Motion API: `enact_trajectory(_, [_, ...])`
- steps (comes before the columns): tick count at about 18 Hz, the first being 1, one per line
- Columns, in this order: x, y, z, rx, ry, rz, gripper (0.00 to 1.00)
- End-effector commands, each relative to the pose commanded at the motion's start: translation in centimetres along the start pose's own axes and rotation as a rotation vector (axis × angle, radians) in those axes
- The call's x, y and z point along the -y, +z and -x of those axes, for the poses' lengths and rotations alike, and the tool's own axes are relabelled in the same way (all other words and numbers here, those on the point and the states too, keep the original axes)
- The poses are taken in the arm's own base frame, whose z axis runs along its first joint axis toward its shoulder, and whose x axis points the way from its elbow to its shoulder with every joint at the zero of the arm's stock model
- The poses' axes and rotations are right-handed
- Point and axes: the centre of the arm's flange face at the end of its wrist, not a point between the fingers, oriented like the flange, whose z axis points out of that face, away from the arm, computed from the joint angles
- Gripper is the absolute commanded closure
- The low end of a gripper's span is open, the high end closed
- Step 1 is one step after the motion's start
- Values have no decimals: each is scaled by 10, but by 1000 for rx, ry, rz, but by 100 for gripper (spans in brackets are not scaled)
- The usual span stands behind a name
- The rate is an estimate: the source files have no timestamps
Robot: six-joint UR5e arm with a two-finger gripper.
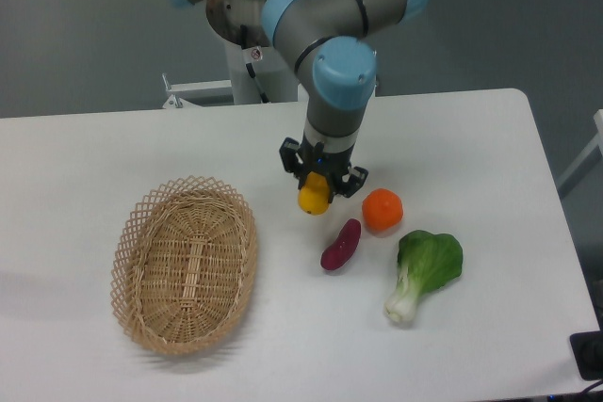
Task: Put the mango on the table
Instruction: 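Carry the yellow mango in the gripper toward the basket side, lowering it, then lower the mango onto the table beside the sweet potato and open the gripper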
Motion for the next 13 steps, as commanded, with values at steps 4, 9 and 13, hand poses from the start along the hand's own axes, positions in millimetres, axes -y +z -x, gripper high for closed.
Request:
enact_trajectory(4, [3, 19, -4, 12, 14, -7, 51])
enact_trajectory(9, [3, 31, -6, 9, 18, -4, 48])
enact_trajectory(13, [4, 40, -4, -3, 19, 8, 48])
